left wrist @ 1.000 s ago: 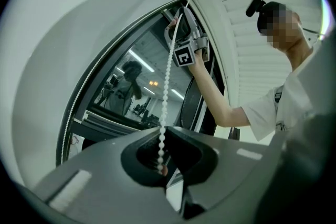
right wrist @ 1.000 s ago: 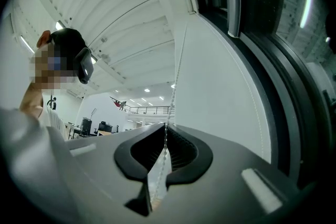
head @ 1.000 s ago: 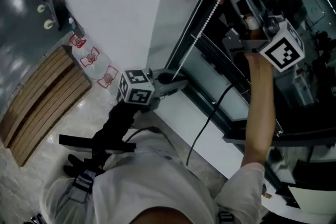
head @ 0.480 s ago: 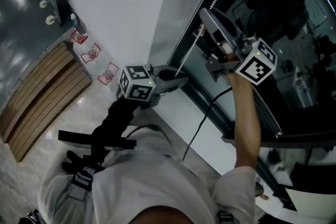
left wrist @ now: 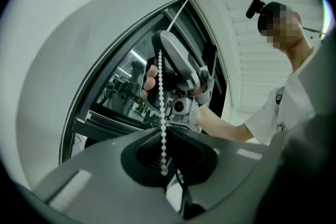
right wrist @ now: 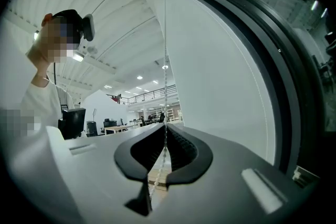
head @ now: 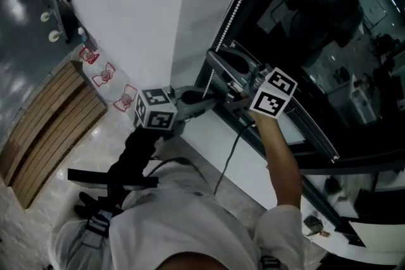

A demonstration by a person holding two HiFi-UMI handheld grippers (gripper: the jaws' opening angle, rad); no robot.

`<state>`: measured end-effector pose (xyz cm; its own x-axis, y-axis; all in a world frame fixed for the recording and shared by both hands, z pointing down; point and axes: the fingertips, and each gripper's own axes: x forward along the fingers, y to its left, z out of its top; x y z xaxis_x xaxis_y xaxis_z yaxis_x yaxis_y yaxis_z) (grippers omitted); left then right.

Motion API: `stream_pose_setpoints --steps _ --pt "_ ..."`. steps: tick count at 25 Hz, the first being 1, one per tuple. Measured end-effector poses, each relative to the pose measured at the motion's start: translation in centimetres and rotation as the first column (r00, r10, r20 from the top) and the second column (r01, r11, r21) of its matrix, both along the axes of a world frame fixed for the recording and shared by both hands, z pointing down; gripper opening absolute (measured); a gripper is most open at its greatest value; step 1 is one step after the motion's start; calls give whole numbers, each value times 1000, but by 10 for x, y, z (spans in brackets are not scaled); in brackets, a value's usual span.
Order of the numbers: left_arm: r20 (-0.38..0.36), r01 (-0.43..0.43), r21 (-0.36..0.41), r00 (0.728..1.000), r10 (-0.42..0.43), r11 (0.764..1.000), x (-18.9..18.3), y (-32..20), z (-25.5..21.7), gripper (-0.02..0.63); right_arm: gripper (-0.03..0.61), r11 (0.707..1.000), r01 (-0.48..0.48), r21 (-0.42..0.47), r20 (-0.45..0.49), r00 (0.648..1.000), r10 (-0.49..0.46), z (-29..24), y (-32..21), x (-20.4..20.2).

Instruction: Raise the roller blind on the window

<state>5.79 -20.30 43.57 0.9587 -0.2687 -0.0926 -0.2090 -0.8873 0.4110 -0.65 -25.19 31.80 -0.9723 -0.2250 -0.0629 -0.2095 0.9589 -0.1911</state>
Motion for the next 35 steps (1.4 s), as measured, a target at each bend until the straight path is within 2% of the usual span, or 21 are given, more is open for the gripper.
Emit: stream_pose_setpoints --steps 9,14,16,18,20,23,29,34,35 --pt "-1 2 -5 1000 -2 1000 0 -1 2 -2 14 998 8 -56 -41 999 -11 37 11 -1" --pt "-6 1 0 1000 -1 1000 -1 -1 0 -2 16 996 4 -86 -2 1000 -4 36 11 7" --pt "-8 1 3 1000 -1 1000 -1 -1 0 -2 21 997 -5 -71 1 1000 5 34 9 11" --pt "-7 0 2 1000 0 1000 -1 -1 1 -2 101 999 0 -44 0 1000 0 26 8 11" --pt "-8 0 0 1000 0 1000 -1 0 3 -2 131 1000 8 -18 33 999 -8 4 5 12" --pt "-10 -1 -3 1000 1 1000 0 1 4 -2 138 998 2 61 81 997 -7 -47 -4 11" --pt "-9 -2 -6 1000 2 1000 1 0 4 -2 131 969 -35 244 122 993 5 -150 -20 9" --pt "-10 1 -8 1000 -1 1000 -1 1 5 -2 91 947 -78 312 147 989 33 -196 -27 8" --pt "-11 2 -8 1000 -2 1000 -1 1 5 -2 42 945 -89 314 150 988 43 -199 -28 9"
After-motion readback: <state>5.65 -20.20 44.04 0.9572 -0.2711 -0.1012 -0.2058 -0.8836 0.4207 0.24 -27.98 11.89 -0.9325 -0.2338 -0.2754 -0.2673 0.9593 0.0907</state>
